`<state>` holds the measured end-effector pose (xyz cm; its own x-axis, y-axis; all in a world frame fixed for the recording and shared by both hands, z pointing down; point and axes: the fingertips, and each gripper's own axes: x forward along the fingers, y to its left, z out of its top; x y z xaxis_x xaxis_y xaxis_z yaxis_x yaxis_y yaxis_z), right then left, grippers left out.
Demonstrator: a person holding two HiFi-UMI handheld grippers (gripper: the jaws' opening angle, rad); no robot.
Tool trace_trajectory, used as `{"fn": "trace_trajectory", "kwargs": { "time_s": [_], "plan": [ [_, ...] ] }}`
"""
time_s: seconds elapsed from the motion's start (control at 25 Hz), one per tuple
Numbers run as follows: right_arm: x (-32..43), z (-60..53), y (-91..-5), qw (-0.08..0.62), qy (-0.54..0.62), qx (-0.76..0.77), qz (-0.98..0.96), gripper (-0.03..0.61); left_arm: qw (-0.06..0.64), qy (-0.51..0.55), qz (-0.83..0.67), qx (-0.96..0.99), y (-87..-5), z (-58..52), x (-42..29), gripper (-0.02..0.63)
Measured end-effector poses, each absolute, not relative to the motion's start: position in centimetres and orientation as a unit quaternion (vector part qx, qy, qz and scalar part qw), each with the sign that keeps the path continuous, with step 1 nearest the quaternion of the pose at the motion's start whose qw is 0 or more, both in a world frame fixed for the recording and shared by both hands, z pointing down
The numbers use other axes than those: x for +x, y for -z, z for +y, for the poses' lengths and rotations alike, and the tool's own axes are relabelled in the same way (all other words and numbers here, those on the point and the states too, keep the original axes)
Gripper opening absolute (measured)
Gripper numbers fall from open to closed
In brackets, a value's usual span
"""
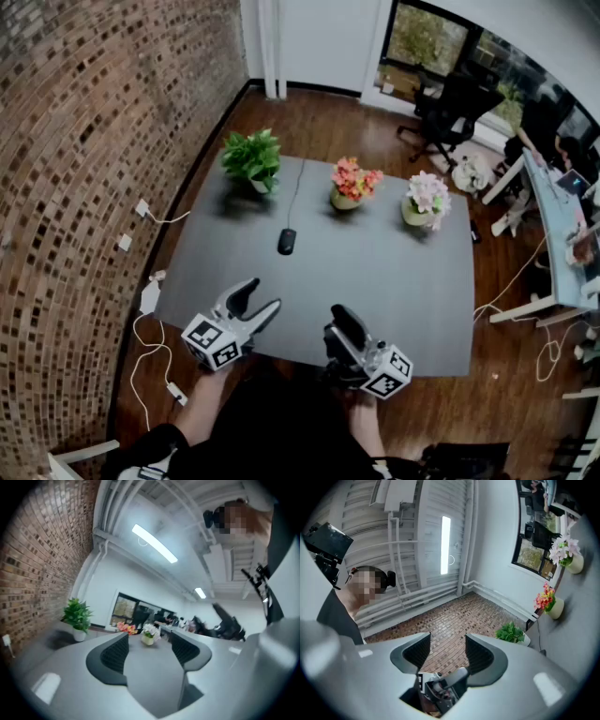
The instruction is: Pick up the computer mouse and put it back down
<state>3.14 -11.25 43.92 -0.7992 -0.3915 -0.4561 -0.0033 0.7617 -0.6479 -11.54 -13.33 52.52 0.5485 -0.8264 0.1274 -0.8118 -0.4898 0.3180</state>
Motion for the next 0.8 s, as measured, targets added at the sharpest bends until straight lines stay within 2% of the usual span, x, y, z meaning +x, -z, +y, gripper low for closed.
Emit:
{"fn": "trace_trajectory", "kwargs": {
  "time_s": [0.08,0.2,0.36,0.64,0.8],
  "plan": [
    [4.5,-14.0,-46.1,0.288,0.339,-0.109,0.889,0.227,0.17,-0.03,-0.515,0.839,-55.9,-16.9,-11.1,0.336],
    [6.1,-16.9,-48.1,0.285,0.358,-0.112,0.882,0.227,0.166,-0.085,-0.56,0.807,-58.8,-21.6,-11.1,0.397],
    [7.2,-19.5,-48.8,0.281,0.357,-0.12,0.883,0.227,0.17,-0.145,-0.589,0.777,-64.9,-28.4,-12.5,0.396],
    [7.9,-21.9,-49.3,0.259,0.346,-0.17,0.885,0.227,0.249,-0.268,-0.612,0.701,-82.7,-40.1,-16.9,0.396],
    [9.6,-22.1,-48.9,0.238,0.326,-0.215,0.889,0.227,0.279,-0.321,-0.606,0.672,-88.2,-42.7,-17.4,0.401]
  ]
}}
